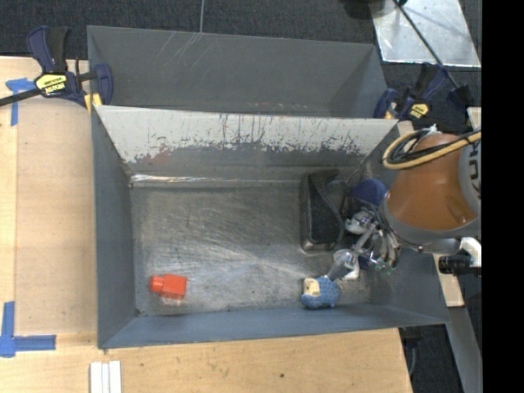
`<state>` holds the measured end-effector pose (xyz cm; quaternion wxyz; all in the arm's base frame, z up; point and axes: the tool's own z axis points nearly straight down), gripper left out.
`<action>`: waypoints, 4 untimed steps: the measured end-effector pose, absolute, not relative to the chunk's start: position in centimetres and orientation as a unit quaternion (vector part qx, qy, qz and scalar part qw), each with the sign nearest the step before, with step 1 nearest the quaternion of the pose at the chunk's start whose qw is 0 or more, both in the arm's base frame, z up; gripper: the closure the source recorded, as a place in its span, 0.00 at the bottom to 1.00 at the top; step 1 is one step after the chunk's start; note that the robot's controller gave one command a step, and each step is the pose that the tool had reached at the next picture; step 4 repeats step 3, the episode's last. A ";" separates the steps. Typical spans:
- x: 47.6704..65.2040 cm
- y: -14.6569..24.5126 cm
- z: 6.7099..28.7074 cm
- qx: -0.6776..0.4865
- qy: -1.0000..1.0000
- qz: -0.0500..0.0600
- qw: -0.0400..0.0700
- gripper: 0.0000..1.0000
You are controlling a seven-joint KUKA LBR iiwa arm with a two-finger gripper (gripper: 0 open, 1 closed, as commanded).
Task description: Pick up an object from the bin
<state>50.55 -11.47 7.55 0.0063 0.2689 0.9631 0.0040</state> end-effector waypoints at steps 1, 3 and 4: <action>50.9 -12.0 7.8 0.272 0.962 0.001 0.014 1.00; 51.5 -13.8 25.2 0.018 1.000 -0.001 0.004 1.00; 51.5 -13.8 25.2 0.018 1.000 -0.001 0.004 1.00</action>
Offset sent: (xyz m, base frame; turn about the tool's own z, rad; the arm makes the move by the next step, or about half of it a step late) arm 0.0000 0.0000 0.0000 0.0000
